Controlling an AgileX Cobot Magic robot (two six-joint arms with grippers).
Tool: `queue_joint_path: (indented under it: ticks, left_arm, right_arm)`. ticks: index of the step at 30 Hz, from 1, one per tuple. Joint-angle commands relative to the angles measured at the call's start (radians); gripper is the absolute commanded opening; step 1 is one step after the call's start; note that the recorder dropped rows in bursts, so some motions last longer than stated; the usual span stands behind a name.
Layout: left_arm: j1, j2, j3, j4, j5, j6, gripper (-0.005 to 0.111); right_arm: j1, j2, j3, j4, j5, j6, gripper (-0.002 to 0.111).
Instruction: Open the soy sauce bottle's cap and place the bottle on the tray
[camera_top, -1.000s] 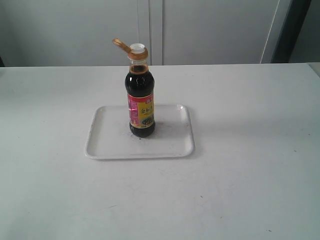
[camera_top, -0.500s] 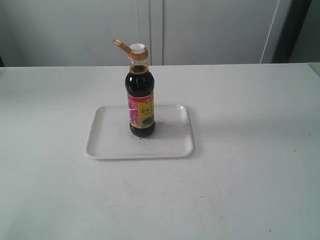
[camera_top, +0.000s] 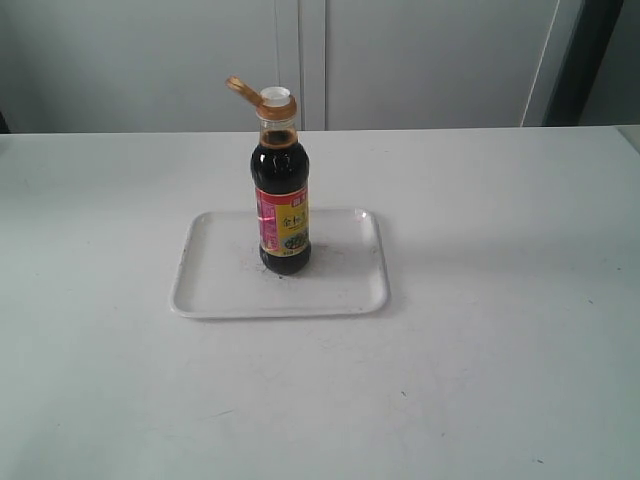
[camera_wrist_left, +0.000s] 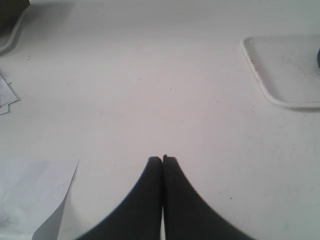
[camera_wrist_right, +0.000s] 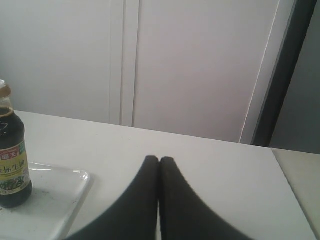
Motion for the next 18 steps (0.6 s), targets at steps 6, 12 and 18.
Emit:
queue_joint_path:
  ticks: [6, 12, 18]
  left_arm:
    - [0.003, -0.005, 0.004, -0.012, -0.01, -0.002, 0.0]
    - [0.003, -0.005, 0.004, -0.012, -0.01, -0.002, 0.0]
    - [0.003, -0.005, 0.004, -0.012, -0.01, -0.002, 0.0]
  right_arm:
    - [-0.004, -0.007, 0.007, 0.0, 0.013, -0.015, 0.0]
    - [-0.004, -0.05, 0.05, 0.019, 0.019, -0.034, 0.0]
    - [-0.004, -0.199, 0.144, 0.028, 0.05, -0.05, 0.0]
